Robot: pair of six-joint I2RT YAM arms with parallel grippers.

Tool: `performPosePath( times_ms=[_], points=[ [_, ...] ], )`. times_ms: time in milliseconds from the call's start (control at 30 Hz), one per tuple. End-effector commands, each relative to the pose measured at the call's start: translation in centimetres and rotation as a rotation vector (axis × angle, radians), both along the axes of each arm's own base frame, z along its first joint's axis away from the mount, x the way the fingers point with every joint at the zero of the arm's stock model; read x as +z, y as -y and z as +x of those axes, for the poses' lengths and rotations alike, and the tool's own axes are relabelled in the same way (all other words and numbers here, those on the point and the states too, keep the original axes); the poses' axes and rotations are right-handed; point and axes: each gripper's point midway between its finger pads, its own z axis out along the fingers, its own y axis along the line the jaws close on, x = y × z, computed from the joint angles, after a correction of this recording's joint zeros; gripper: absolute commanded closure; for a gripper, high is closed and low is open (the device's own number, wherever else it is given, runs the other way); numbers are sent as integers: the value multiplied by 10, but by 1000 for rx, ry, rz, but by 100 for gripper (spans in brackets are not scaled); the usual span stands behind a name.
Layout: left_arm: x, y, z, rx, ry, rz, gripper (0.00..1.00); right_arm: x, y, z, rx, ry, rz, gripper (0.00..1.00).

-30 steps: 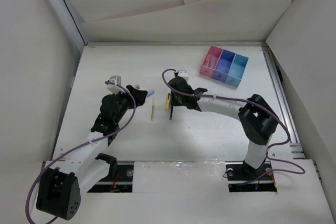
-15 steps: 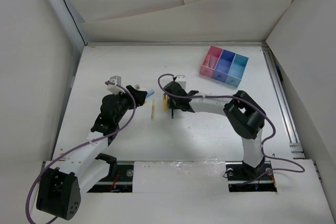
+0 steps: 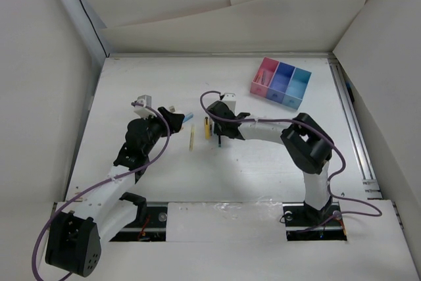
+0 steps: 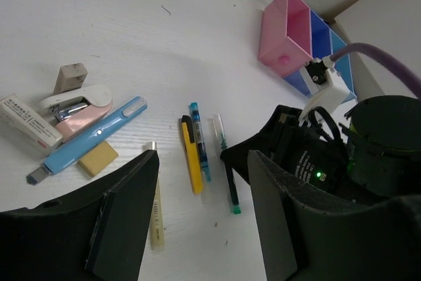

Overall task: Sort the stationery into containers
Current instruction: Pick up the pen from the center of the board, then place the pen in the storage box.

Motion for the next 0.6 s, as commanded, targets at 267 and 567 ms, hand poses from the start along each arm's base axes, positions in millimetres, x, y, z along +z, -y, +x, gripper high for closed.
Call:
performPosePath(
  times_ms=[267,567],
  points=[
    [28,7,2,-34,81,-36,47,140,113,123,-226,223,211,100],
    [27,10,2,-52,80,-38,47,156,191,219,-372,235,219,100]
  ],
)
